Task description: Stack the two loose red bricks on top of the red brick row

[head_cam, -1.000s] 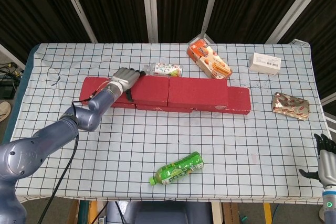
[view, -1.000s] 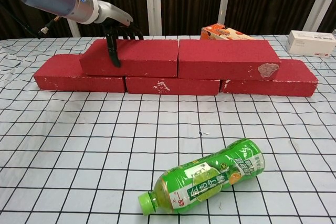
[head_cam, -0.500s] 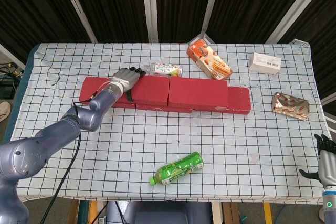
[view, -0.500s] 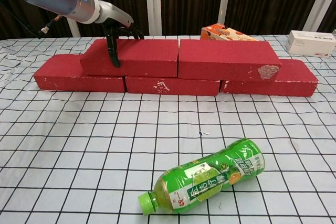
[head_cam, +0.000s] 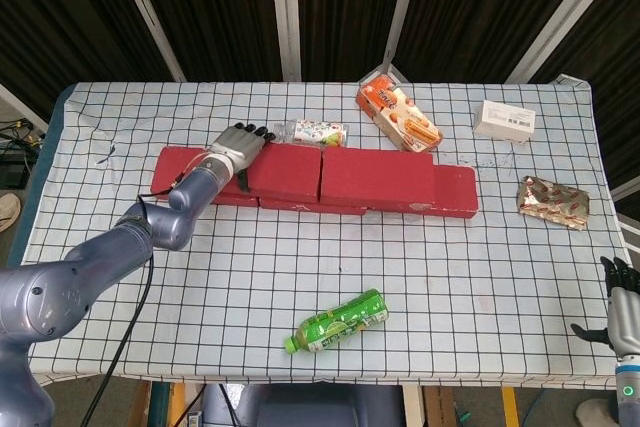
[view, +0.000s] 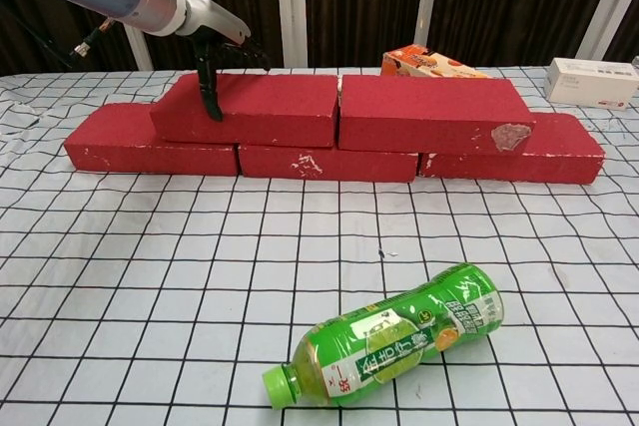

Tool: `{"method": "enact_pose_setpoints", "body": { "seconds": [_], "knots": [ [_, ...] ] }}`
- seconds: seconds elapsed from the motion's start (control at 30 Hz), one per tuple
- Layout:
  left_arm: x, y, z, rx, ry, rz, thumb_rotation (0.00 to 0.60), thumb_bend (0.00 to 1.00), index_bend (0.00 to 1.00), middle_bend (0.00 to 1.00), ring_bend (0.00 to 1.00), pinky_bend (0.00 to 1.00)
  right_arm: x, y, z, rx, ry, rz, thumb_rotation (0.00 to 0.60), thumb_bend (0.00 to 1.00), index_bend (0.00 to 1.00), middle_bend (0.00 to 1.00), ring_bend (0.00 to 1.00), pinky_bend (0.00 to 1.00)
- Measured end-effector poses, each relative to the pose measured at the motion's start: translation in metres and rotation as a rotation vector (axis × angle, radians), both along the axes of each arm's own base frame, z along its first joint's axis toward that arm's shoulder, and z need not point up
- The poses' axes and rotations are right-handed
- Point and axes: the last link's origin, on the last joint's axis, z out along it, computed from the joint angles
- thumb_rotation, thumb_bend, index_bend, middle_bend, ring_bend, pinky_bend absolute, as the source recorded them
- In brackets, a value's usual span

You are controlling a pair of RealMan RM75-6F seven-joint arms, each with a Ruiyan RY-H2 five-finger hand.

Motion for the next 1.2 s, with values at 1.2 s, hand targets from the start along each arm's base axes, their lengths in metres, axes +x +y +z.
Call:
{"method": "enact_pose_setpoints", "body": {
  "seconds": [1.2],
  "knots": [
    [-0.236,-0.306,0.147,0.727,-0.298,0.065,0.600,0.00,0.09,0.01,0.00,0.17,0.026,0.018,-0.005,0.015,-0.040,0.253,0.600,0.17,0.00,0.00,0.00,0.00]
  ]
}}
